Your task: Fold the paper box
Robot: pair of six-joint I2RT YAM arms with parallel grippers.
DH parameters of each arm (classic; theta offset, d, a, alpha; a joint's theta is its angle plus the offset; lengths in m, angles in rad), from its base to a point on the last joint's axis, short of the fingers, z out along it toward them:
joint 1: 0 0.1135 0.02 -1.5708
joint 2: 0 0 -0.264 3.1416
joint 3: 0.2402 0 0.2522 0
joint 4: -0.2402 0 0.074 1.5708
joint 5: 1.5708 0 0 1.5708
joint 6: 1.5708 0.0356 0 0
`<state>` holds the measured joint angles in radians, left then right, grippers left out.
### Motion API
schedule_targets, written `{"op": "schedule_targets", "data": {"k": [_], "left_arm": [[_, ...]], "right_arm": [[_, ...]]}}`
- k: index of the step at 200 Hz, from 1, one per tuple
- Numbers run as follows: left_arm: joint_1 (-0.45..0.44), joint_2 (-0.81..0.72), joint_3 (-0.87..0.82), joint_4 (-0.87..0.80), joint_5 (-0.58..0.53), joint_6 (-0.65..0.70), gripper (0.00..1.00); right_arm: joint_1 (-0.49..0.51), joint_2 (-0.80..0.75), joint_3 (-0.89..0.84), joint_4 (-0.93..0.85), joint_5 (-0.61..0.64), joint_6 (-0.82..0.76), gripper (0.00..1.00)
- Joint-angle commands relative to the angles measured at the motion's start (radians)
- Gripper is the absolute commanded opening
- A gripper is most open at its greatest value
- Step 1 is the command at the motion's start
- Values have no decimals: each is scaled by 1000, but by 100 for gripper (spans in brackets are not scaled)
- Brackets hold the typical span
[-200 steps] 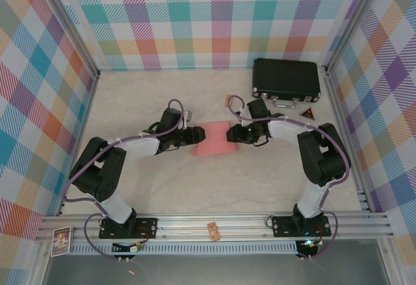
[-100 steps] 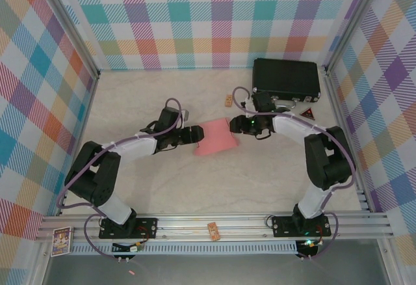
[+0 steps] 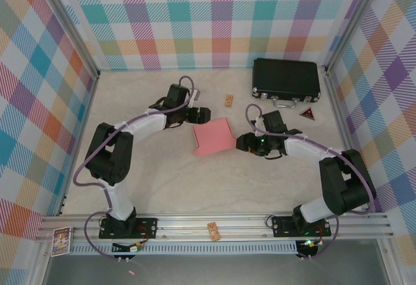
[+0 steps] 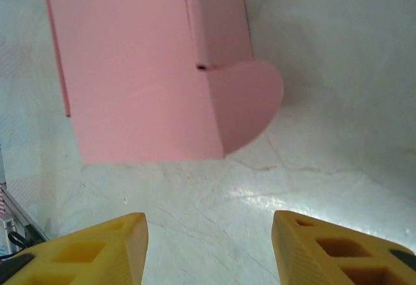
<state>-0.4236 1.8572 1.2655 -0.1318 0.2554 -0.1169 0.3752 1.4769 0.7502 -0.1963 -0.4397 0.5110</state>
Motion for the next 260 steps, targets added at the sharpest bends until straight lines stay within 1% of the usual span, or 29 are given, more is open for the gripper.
{"op": "schedule_targets", "data": {"k": [1, 17, 34, 58, 80, 90, 101, 115, 118, 149, 152, 169, 192, 207, 226, 247, 260], "left_arm": [[15, 48, 29, -24, 109, 68, 82], [19, 83, 36, -4, 175, 64, 79], [19, 112, 36, 3, 211, 55, 77], [19, 142, 43, -11, 196, 51, 72], [19, 158, 57, -65, 157, 53, 61], [19, 155, 55, -91, 136, 47, 53], [19, 145, 47, -116, 112, 38, 45], [19, 119, 29, -138, 88, 12, 39], [19, 112, 21, -167, 87, 6, 38], [19, 27, -90, -155, 127, -98, 36], [19, 19, -100, -122, 137, -108, 36], [19, -32, -185, -54, 162, -190, 36], [19, -83, -262, 17, 185, -283, 37], [19, -112, -295, 38, 173, -336, 40], [19, -148, -340, 111, 169, -391, 45], [22, -173, -347, 129, 125, -390, 52], [30, -173, -340, 128, 97, -385, 53]], "right_arm": [[10, -4, -32, 91, -28, 73, 55], [18, 35, -56, 187, -75, 116, 54], [38, 57, -66, 254, -77, 142, 54], [52, 121, -45, 313, -111, 166, 54], [61, 170, -28, 351, -89, 190, 54], [62, 184, -20, 364, -72, 195, 54], [62, 198, 2, 350, -52, 188, 54], [62, 212, 33, 322, -33, 168, 54], [62, 216, 39, 315, -29, 163, 54], [63, 261, 118, 270, -37, 114, 54], [62, 266, 123, 270, -41, 112, 54], [61, 288, 156, 260, -50, 103, 54], [59, 307, 188, 220, -14, 104, 54], [59, 311, 190, 223, -4, 115, 54], [59, 325, 201, 228, -37, 112, 54], [60, 348, 205, 247, -90, 118, 54], [62, 350, 184, 284, -101, 140, 54]]}}
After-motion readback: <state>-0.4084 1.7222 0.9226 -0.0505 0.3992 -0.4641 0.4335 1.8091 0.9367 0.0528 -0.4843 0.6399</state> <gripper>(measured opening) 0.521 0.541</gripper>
